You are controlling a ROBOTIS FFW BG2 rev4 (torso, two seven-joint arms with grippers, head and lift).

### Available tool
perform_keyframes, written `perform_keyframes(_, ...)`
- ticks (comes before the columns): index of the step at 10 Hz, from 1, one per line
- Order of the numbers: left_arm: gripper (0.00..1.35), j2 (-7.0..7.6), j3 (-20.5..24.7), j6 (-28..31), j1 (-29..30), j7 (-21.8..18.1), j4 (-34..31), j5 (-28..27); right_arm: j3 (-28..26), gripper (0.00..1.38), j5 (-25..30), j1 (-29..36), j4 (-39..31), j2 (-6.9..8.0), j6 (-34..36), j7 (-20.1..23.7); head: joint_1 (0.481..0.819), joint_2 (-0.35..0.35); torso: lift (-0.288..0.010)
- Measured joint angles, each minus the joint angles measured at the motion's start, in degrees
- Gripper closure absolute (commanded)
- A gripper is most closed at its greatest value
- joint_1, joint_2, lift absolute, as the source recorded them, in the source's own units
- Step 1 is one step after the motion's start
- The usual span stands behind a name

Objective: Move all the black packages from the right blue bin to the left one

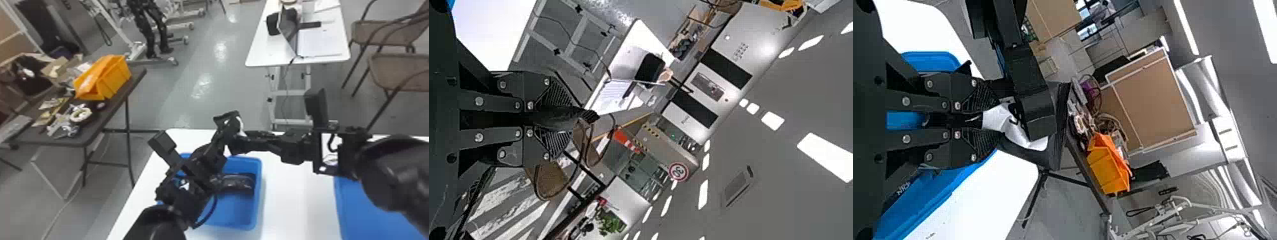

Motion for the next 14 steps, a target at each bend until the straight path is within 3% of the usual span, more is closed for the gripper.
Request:
perform_keyframes(1,1.22,0.12,-0.1,-1.1,0.1,0.0,0.0,-0.2,-0.7,0.23,0.0,-0.2,1.5,0.58,-1.4,0.0,0.695,0.348,-0.039)
perform_keyframes(2,1.22,0.25,0.0,-2.3,0.4,0.1,0.0,-0.5,-2.2,0.03,0.4,0.2,2.4,1.06,-2.6,0.0,0.695,0.347,-0.039)
perform_keyframes(4,1.22,0.18,1.3,-6.6,1.8,0.8,-0.2,-5.9,-9.3,0.18,5.4,4.3,-0.2,1.49,-4.2,-1.2,0.695,0.330,-0.039)
perform_keyframes(6,1.22,-1.02,2.0,-15.4,4.5,2.7,-0.4,-22.0,-22.1,0.20,11.3,13.9,-8.7,2.84,-5.8,-5.2,0.695,0.281,-0.039)
perform_keyframes(8,1.22,-2.44,2.8,-16.5,8.4,5.1,-0.9,-34.6,-31.3,0.20,13.8,21.7,-14.7,4.54,-6.7,-6.3,0.695,0.236,-0.039)
perform_keyframes(9,1.06,-2.53,3.1,-16.5,10.7,6.0,-0.9,-40.0,-34.3,0.20,14.3,25.0,-17.1,4.93,-6.7,-7.3,0.695,0.217,-0.039)
perform_keyframes(11,0.19,-2.55,3.3,-15.6,12.3,6.3,-0.4,-45.7,-37.7,0.21,15.0,30.3,-21.0,5.02,-6.8,-9.5,0.695,0.185,-0.039)
perform_keyframes(12,0.06,-2.55,3.1,-15.8,12.2,6.2,0.4,-45.5,-38.6,0.21,15.1,31.8,-22.1,5.03,-6.8,-9.8,0.695,0.172,-0.039)
perform_keyframes(14,0.15,-2.34,1.9,-16.6,11.4,6.1,1.7,-40.3,-39.5,0.21,15.7,33.2,-23.4,5.03,-7.0,-9.8,0.695,0.151,-0.039)
